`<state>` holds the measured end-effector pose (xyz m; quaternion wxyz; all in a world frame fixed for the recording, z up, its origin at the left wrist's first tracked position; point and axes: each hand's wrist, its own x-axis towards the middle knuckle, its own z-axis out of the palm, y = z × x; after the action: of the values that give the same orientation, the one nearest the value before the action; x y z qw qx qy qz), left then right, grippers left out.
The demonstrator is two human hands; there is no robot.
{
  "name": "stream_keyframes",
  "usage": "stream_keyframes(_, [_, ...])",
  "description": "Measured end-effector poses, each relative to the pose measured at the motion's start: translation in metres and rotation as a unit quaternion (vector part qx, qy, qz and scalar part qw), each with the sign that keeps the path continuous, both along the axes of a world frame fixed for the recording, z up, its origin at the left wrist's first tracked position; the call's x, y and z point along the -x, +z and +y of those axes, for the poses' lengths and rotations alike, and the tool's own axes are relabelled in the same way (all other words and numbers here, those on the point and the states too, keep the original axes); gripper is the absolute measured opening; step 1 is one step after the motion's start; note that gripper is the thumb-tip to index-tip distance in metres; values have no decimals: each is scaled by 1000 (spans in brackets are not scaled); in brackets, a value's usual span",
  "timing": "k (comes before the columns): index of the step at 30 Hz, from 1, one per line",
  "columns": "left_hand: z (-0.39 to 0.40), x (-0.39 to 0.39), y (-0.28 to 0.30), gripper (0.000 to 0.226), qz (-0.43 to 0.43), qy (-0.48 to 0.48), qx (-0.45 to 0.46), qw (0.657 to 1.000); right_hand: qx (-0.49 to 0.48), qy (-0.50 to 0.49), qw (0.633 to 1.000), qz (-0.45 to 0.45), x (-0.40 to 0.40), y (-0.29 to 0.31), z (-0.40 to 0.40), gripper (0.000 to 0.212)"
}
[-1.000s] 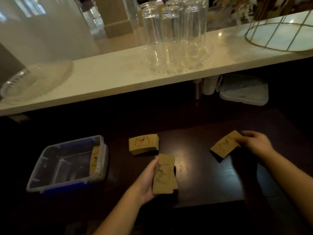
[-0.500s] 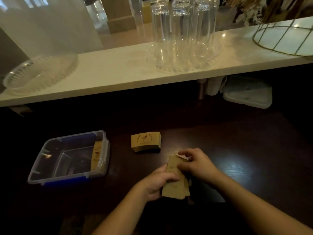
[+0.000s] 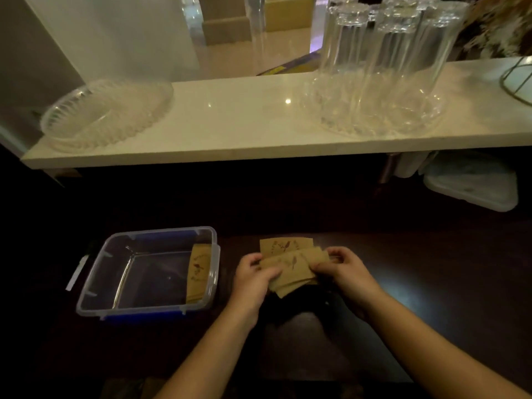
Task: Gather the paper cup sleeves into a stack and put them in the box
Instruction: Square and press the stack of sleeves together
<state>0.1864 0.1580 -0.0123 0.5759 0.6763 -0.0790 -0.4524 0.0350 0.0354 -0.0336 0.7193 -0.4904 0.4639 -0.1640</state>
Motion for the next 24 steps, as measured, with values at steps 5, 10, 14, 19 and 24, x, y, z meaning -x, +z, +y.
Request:
stream_keyframes(5, [-32, -13, -8, 42, -135, 52, 17, 989, 88, -79, 991, 57, -46, -4, -5, 37])
stream_keyframes(10, [-44, -30, -31, 49, -188, 34, -46, 980, 90, -89, 987, 104, -59, -14, -9, 35])
stream_keyframes(14, [-46, -37, -49, 53, -189, 11, -94, 977, 115, -81, 975, 172, -62, -18, -7, 58])
stream_keyframes(19, [-46, -34, -52, 36, -91, 2, -69, 993, 18, -50, 992, 117, -64, -12, -8, 65])
stream_keyframes(24, [-45, -27, -51, 70, -91, -40, -80, 992, 50, 1, 986, 162, -69, -11, -7, 79])
